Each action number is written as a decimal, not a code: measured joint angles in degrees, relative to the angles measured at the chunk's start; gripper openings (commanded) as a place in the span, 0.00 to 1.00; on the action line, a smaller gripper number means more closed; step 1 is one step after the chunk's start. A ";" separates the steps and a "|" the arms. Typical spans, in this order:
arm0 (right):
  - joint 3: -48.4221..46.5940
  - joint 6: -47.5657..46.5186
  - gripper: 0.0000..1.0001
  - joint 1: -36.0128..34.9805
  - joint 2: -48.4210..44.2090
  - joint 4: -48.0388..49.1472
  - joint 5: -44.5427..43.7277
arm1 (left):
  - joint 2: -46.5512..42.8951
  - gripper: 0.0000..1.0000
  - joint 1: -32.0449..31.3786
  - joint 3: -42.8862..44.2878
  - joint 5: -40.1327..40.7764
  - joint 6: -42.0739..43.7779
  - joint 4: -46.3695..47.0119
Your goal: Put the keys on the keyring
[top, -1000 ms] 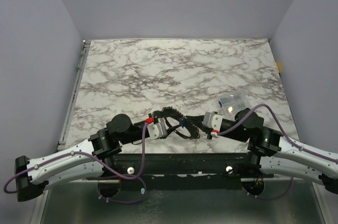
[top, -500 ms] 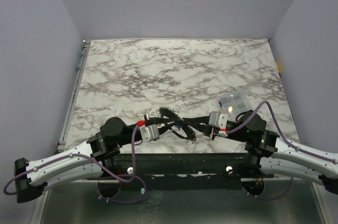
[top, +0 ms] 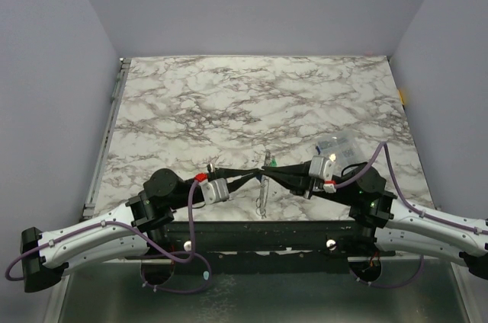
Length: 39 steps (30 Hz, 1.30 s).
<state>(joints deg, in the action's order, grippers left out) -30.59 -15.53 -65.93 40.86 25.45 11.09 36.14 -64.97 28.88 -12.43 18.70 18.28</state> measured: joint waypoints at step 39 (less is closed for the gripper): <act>0.02 1.38 0.01 0.00 0.92 0.39 5.22 | -1.75 0.44 -0.02 -0.31 -2.27 -1.60 -1.11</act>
<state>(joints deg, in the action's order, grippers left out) -30.57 -14.15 -65.93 41.78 25.85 16.32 34.39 -64.99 28.58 -14.70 17.10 17.17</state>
